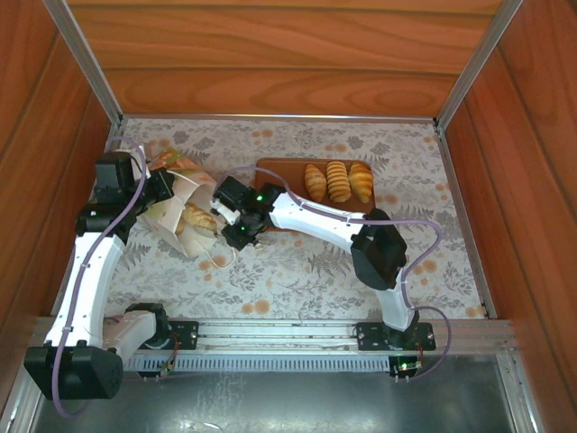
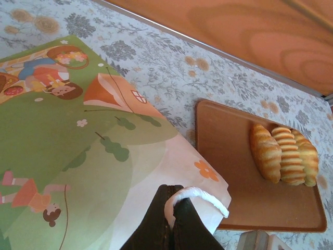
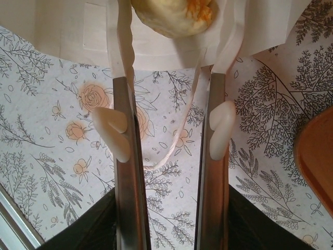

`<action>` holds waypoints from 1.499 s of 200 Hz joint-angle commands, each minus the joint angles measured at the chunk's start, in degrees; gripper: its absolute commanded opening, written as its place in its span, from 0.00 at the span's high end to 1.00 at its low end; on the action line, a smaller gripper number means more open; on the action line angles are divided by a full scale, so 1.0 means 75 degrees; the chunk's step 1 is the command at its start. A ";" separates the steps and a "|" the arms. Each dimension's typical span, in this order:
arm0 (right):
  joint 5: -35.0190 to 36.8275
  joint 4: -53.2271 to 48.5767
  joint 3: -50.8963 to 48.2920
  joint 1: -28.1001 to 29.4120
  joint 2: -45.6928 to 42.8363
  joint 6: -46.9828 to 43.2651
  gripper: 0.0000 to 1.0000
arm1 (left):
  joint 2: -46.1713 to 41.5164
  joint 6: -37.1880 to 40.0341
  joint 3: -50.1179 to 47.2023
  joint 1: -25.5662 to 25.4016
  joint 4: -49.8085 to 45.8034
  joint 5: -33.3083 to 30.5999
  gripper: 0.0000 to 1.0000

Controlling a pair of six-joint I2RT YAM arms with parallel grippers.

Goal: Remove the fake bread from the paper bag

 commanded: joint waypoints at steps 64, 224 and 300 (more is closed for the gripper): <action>0.1122 0.0641 -0.0010 -0.0043 -0.0097 0.0101 0.68 | -0.0011 -0.0182 0.0193 0.0071 -0.0052 -0.0239 1.00; -0.0957 0.2828 -0.1741 0.0255 -0.1304 -0.0905 0.51 | 0.0166 -0.0325 0.0265 0.0068 -0.0052 -0.0128 1.00; -0.1027 0.2766 -0.0919 0.0420 -0.0254 -0.1363 0.54 | 0.0137 -0.0374 0.0317 0.0067 -0.0040 -0.0064 1.00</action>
